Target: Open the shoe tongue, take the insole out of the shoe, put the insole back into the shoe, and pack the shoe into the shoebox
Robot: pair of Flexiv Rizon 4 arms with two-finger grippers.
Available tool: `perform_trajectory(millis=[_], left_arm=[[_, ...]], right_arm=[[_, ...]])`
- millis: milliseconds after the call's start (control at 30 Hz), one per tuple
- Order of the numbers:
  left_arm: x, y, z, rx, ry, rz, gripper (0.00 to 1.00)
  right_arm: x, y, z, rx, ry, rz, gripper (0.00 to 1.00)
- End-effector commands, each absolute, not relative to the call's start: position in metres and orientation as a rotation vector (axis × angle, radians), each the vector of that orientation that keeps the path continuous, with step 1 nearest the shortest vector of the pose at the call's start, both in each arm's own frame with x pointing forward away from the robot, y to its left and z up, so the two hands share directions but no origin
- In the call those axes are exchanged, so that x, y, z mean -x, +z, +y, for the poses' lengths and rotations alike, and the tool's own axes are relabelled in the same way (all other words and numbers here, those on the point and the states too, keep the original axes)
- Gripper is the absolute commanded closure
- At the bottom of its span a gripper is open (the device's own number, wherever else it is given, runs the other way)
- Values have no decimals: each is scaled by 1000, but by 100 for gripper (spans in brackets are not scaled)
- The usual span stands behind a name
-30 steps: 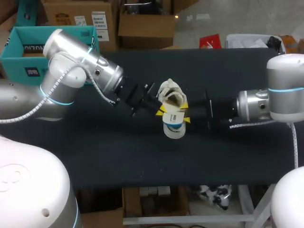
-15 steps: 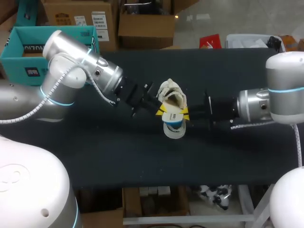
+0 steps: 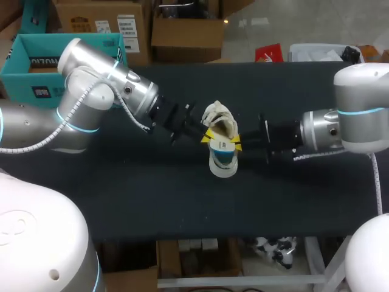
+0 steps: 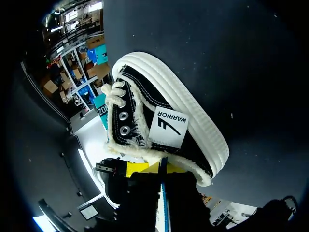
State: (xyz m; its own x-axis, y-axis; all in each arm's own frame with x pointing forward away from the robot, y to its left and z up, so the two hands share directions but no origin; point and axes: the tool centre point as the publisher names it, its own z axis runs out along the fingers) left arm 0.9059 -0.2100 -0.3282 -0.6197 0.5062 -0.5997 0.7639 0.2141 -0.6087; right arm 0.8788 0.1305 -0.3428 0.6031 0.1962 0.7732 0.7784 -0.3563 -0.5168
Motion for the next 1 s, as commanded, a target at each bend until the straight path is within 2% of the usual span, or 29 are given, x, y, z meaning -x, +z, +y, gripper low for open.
perform_trajectory(millis=[33,433,500,533,567,767,800,867,1000], left_arm=[[-918,-338,-215,-1203,-1389,2229,100],[-922,-342,-214,-1201,-1411,2257,100],[-916,-339,-212,-1222,-1404,2240,75],[-912,-338,-212,-1229,-1396,2230,67],[-908,-336,-211,-1234,-1391,2218,65],[-887,-330,-212,-1282,-1367,2160,71],[-884,-330,-213,-1287,-1364,2154,75],[-881,-330,-216,-1293,-1351,2148,99],[-880,-329,-218,-1299,-1345,2142,100]], right_arm=[[-888,-350,134,1855,-747,-785,100],[-894,-354,127,1863,-744,-771,100],[-893,-353,126,1865,-747,-769,100],[-893,-353,125,1866,-748,-768,100],[-893,-352,125,1867,-750,-767,100],[-893,-353,122,1868,-754,-759,100],[-893,-353,122,1868,-754,-758,100],[-894,-354,122,1866,-753,-757,100],[-893,-354,122,1864,-750,-756,100]])
